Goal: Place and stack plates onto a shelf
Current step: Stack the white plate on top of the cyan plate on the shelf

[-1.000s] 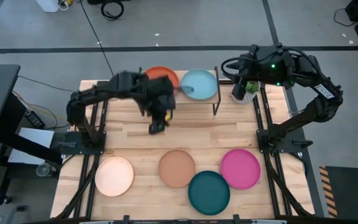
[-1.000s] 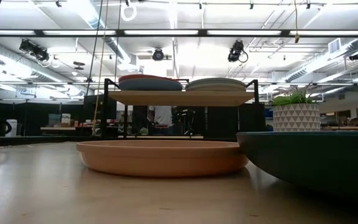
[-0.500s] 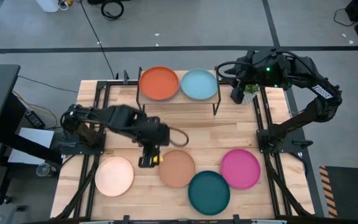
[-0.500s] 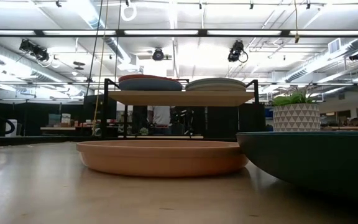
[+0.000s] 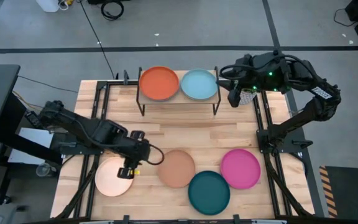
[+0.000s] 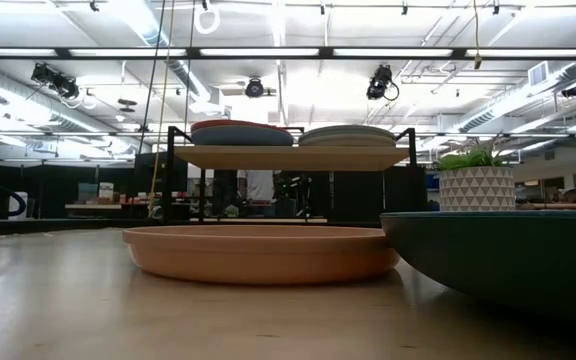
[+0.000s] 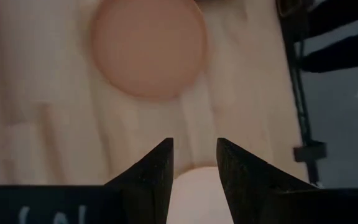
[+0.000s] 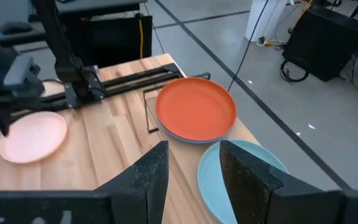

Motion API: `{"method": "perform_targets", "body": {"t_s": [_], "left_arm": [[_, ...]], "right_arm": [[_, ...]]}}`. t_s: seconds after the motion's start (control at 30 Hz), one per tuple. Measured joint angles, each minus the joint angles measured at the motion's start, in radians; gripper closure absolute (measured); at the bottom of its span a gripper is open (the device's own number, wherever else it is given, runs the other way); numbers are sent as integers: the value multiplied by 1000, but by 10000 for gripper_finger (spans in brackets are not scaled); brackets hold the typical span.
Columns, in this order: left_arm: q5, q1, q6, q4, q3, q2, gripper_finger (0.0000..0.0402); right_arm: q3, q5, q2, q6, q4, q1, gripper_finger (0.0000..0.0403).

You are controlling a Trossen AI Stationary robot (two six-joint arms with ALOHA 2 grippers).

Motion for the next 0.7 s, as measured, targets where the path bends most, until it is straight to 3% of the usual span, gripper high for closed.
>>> {"method": "perform_targets", "body": {"t_s": [0.4, 0.7], "left_arm": [[196, 0, 37, 320, -545, -150, 301], [150, 27, 78, 395, -791, -151, 328]], "right_arm": [[0, 26, 66, 46, 53, 57, 253], [0, 25, 157, 92, 94, 104, 253]]}}
